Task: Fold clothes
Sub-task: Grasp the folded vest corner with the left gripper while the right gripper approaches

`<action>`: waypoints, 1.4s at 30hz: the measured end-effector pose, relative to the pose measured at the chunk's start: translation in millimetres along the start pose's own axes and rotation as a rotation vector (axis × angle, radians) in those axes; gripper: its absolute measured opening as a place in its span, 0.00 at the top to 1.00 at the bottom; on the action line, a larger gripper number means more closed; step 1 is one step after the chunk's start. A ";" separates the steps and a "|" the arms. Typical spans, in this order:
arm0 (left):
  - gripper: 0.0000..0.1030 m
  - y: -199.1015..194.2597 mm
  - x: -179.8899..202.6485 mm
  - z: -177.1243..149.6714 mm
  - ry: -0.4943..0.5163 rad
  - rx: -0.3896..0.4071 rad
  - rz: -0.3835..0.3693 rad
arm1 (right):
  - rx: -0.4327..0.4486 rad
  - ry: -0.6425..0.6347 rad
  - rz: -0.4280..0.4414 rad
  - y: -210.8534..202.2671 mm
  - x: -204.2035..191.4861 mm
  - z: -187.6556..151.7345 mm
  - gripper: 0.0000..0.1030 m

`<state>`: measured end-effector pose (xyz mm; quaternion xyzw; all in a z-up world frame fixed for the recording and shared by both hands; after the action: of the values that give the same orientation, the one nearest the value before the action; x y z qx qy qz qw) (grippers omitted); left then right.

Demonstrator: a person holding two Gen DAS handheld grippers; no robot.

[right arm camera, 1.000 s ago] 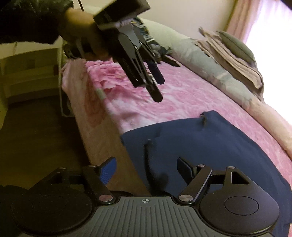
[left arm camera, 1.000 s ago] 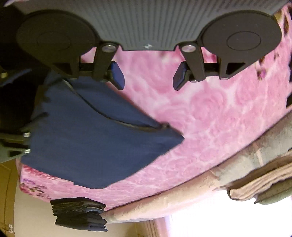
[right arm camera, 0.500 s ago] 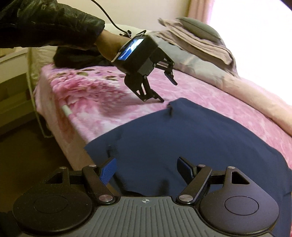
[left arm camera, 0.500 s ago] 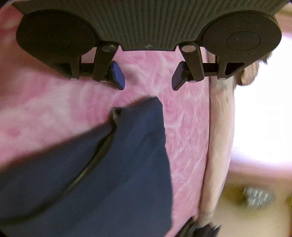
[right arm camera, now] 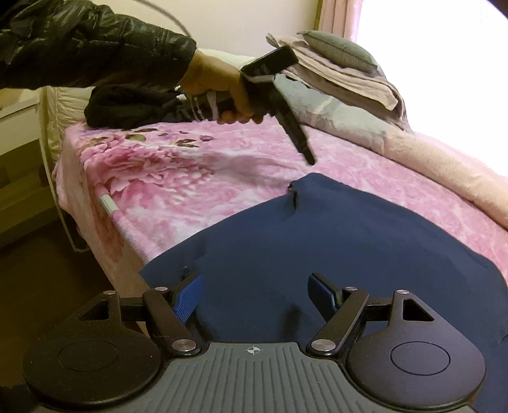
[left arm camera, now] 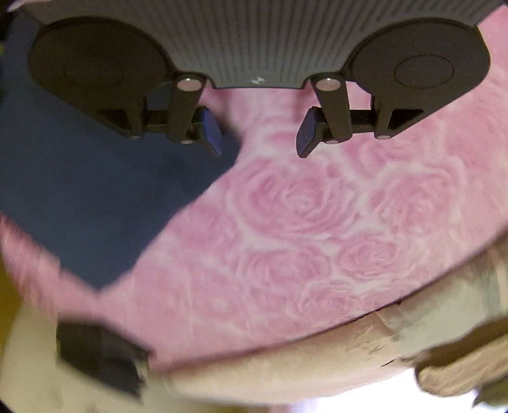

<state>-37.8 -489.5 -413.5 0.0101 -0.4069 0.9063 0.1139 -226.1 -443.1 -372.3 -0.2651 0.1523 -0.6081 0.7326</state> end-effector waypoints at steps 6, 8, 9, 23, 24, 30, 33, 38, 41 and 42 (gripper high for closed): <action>0.54 33.7 18.1 -13.7 -0.020 -0.097 -0.083 | -0.005 -0.011 0.005 0.4 -5.6 -0.9 0.26; 0.53 36.2 18.7 -14.3 -0.059 -0.096 -0.097 | -0.013 -0.010 0.008 0.8 -6.7 -2.4 0.26; 0.56 37.1 18.8 -13.9 -0.076 -0.100 -0.100 | -0.015 -0.015 0.004 1.6 -8.4 -3.0 0.26; 0.94 19.6 45.7 20.8 -0.099 -0.100 -0.019 | 0.049 0.125 -0.053 44.8 -41.7 45.0 0.16; 0.94 20.3 45.6 20.7 -0.101 -0.100 -0.017 | 0.041 0.126 -0.067 51.4 -45.2 48.9 0.16; 0.93 22.2 36.7 14.6 -0.139 -0.092 -0.026 | -0.133 -0.050 -0.218 79.4 -56.8 27.3 0.16; 0.93 25.7 31.7 9.1 -0.164 -0.084 -0.032 | -0.147 -0.118 -0.319 63.5 -44.7 13.1 0.16; 0.93 30.9 27.0 3.0 -0.194 -0.079 -0.031 | -0.164 -0.160 -0.364 42.6 -36.3 -0.9 0.39; 0.93 29.4 27.4 3.2 -0.201 -0.074 -0.028 | -0.164 -0.185 -0.342 37.4 -42.5 -3.0 0.64; 0.93 27.5 28.0 4.6 -0.203 -0.071 -0.027 | -0.160 -0.194 -0.337 36.9 -44.1 -3.2 0.77</action>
<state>-71.3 -505.0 -427.5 0.1034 -0.4479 0.8840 0.0848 -207.4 -396.6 -400.4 -0.4015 0.0826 -0.6796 0.6084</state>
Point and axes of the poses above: each gripper's, at about its wrist camera, not at the fingertips, and y roughly the way its jaws point, x to its right, z to its top, the point moved 10 cm from there along y, roughly the way its jaws point, and after that the axes turned 2 degrees about x, right-handed, at the moved point
